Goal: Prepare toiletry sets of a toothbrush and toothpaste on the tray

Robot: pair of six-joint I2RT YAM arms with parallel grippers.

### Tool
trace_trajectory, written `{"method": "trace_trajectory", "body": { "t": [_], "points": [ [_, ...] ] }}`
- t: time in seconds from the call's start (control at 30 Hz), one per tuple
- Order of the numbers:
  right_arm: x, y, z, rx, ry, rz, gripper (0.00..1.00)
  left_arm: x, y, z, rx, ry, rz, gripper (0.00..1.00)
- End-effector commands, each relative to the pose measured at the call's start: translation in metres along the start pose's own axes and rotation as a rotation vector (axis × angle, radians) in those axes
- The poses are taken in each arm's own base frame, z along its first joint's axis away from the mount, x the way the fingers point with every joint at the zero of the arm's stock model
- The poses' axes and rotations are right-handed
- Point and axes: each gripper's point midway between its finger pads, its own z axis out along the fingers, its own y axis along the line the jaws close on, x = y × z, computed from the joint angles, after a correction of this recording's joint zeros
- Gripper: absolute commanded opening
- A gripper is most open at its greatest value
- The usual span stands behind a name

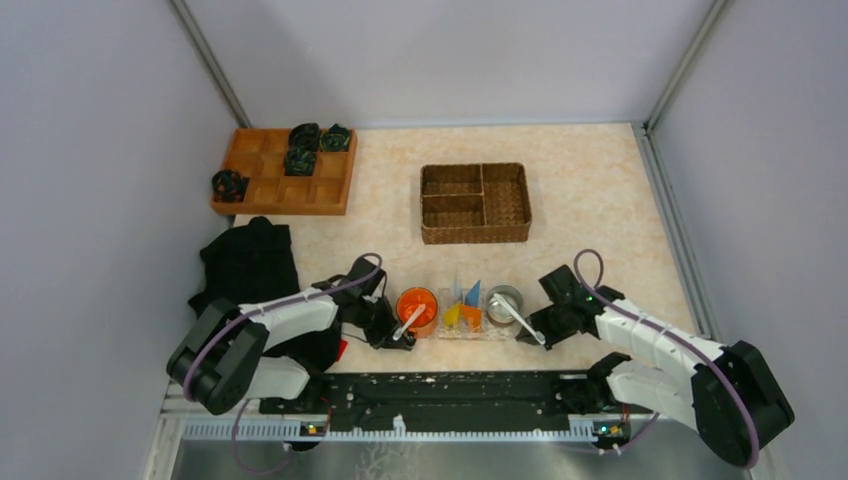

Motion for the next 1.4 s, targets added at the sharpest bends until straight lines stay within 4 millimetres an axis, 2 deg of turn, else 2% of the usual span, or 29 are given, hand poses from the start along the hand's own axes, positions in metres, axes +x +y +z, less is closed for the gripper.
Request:
{"method": "trace_trajectory", "body": {
  "t": [0.0, 0.67, 1.37],
  "points": [
    [-0.018, -0.003, 0.006, 0.011, -0.074, 0.004, 0.0, -0.014, 0.016, 0.009, -0.074, -0.063, 0.009, 0.0],
    [-0.026, 0.014, 0.011, -0.001, -0.063, -0.003, 0.0, -0.023, 0.011, 0.017, -0.094, -0.056, 0.03, 0.0],
    [-0.035, 0.022, 0.015, -0.003, -0.053, 0.001, 0.0, -0.053, 0.011, 0.021, -0.114, -0.073, 0.029, 0.0]
  ]
}}
